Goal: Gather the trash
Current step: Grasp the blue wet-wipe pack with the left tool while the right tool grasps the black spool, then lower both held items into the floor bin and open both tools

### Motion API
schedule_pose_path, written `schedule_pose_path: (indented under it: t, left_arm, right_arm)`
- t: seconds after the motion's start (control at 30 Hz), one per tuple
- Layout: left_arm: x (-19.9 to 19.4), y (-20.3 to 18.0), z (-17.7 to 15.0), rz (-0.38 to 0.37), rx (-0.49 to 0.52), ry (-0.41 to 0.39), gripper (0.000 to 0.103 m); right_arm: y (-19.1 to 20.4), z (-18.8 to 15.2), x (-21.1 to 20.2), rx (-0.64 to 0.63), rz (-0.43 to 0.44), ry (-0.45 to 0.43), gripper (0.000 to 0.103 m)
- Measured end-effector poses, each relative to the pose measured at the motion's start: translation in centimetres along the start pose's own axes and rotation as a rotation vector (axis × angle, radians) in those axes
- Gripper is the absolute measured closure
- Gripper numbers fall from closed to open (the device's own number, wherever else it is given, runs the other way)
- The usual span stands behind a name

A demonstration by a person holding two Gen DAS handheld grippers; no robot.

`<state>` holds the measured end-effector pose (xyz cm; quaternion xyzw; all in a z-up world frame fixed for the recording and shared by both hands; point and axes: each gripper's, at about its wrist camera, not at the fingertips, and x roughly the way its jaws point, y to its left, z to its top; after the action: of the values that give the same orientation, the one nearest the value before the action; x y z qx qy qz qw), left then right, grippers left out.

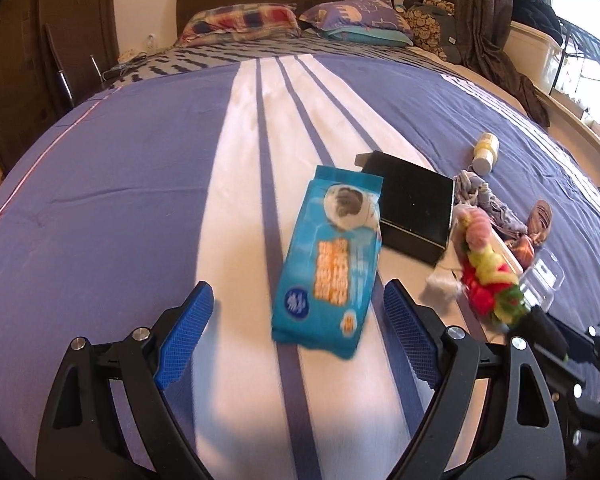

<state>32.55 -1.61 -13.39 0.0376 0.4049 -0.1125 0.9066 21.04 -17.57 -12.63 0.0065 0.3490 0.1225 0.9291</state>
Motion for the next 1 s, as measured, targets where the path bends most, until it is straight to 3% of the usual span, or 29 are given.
schedule_pose_path:
  t: [0.03,0.17,0.33,1.0]
  left_arm:
    - [0.2,0.0,0.1,-0.006,0.000,0.003,0.025]
    - [0.3,0.2,0.1,-0.011,-0.004,0.007,0.060]
    - [-0.9,-0.2,-1.1,-0.006,0.006,0.002,0.065]
    - [-9.8,-2.2,-10.6,-0.044,-0.029,0.002,0.065]
  right_arm:
    - [0.0,0.0,0.0,-0.001,0.000,-0.001,0.076]
    - [0.1,-0.2,-0.1,-0.008,-0.004,0.000,0.076]
    - [0.5,-0.7,-1.1,-0.016,-0.015,0.006,0.076]
    - [0.9,-5.3,-6.4,-0.006,-0.068,0.040,0.076]
